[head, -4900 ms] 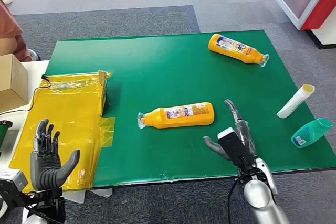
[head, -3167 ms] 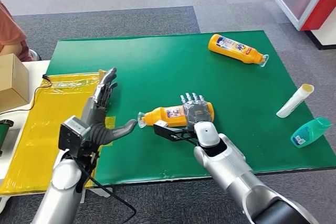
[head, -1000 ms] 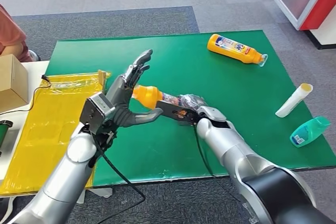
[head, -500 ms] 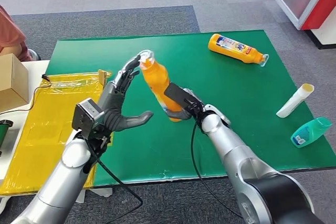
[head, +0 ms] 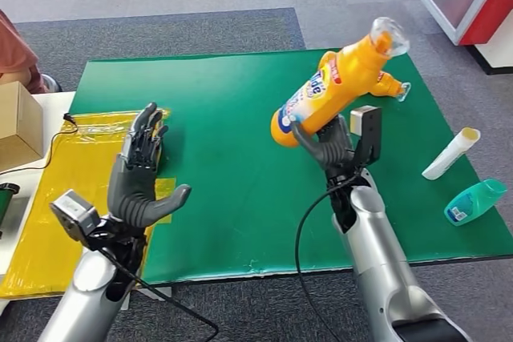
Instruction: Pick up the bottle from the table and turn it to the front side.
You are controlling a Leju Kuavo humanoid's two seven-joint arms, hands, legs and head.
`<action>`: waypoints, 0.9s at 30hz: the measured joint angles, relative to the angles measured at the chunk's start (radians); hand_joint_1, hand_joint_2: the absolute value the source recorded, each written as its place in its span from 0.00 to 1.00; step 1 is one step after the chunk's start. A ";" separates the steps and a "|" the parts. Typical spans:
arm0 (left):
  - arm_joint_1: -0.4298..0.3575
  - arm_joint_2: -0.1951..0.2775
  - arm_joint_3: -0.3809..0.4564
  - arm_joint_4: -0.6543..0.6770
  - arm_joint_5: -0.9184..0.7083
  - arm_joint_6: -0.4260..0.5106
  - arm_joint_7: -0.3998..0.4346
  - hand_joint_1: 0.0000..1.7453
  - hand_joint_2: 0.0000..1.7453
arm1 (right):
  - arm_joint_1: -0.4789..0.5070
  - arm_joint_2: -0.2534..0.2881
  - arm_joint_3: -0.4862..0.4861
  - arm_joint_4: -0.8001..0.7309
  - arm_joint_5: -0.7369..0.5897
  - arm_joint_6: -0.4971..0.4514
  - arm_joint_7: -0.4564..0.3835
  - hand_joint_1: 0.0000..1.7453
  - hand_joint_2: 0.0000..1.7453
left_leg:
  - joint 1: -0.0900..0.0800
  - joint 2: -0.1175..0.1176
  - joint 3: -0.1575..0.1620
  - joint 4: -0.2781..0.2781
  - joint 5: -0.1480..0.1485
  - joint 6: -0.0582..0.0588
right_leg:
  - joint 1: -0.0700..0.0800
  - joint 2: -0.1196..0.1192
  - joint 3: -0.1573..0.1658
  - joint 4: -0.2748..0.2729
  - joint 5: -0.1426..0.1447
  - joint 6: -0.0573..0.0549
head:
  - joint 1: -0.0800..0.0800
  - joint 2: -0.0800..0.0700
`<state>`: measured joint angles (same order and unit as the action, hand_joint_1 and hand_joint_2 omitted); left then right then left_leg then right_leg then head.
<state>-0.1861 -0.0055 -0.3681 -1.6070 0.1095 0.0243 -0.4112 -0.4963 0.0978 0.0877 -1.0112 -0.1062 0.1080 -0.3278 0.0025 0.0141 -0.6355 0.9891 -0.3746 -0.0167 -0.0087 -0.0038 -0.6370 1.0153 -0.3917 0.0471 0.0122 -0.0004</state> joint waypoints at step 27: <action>-0.149 0.026 0.013 -0.007 0.263 -0.265 0.254 0.00 1.00 | 0.200 0.004 0.177 -0.380 0.586 -0.547 -0.149 1.00 1.00 | 0.000 0.000 -0.001 0.000 0.000 -0.001 | 0.000 0.000 -0.001 0.000 -0.001 0.000 | 0.000 0.000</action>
<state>-0.3354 0.0204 -0.3555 -1.6140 0.3724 -0.2406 -0.1575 -0.2965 0.1015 0.2644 -1.3910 0.4802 -0.4390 -0.4772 0.0028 0.0139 -0.6363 0.9888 -0.3743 -0.0180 -0.0085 -0.0038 -0.6384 1.0154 -0.3924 0.0469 0.0123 -0.0004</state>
